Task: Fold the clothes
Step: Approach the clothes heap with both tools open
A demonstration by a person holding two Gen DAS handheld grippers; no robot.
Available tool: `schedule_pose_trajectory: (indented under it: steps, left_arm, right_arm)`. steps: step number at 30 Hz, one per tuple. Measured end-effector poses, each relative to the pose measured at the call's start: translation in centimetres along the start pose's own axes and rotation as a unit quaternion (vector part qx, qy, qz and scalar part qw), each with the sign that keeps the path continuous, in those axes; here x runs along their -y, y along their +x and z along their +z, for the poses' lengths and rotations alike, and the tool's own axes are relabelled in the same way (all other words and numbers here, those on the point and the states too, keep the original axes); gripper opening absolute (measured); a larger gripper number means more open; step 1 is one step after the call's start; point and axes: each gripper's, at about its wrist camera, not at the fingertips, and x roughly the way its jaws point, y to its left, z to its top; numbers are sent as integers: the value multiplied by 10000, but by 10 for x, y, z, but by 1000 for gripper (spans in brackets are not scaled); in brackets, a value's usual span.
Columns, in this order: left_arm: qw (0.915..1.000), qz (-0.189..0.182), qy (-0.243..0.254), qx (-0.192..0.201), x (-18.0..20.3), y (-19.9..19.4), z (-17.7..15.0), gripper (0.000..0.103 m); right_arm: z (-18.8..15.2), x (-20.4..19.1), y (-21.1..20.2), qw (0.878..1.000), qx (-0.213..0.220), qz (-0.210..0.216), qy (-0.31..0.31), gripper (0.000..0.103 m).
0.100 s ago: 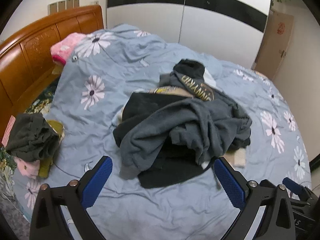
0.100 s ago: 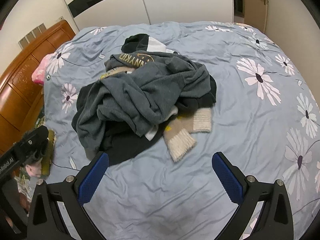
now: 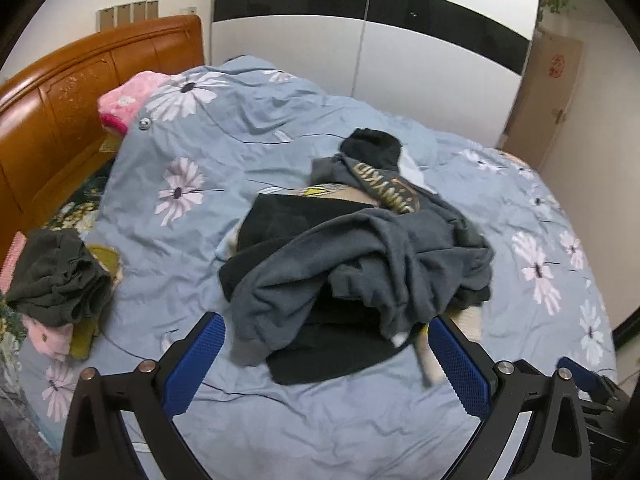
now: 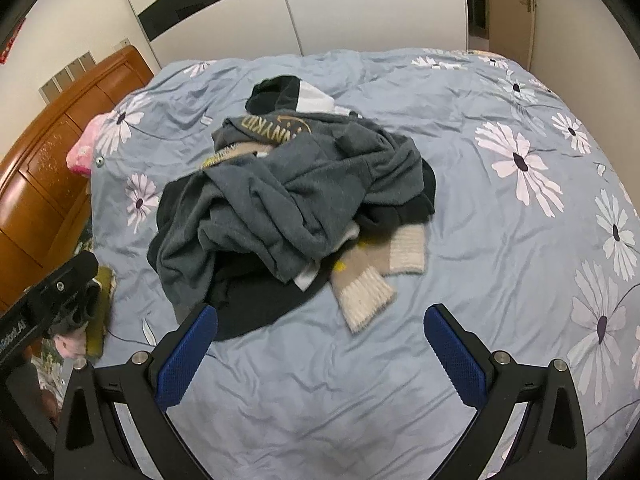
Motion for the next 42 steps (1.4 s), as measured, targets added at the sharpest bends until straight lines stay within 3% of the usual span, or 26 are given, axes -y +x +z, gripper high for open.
schedule_pose_trajectory:
  steps: [7, 18, 26, 42]
  left_arm:
    - [9992, -349, -128, 135, -8, -7, 7, 103]
    - [9994, -221, 10, 265, -23, -10, 12, 103]
    - [9993, -188, 127, 308, -27, -5, 16, 103]
    - [9994, -205, 273, 112, -10, 27, 19, 103]
  right_arm:
    - [16, -13, -17, 9993, 345, -38, -167, 103]
    - [23, -51, -30, 9960, 695, 287, -486, 103]
    - [25, -61, -11, 9966, 427, 243, -657, 103]
    - [42, -48, 7, 9974, 286, -38, -660, 103]
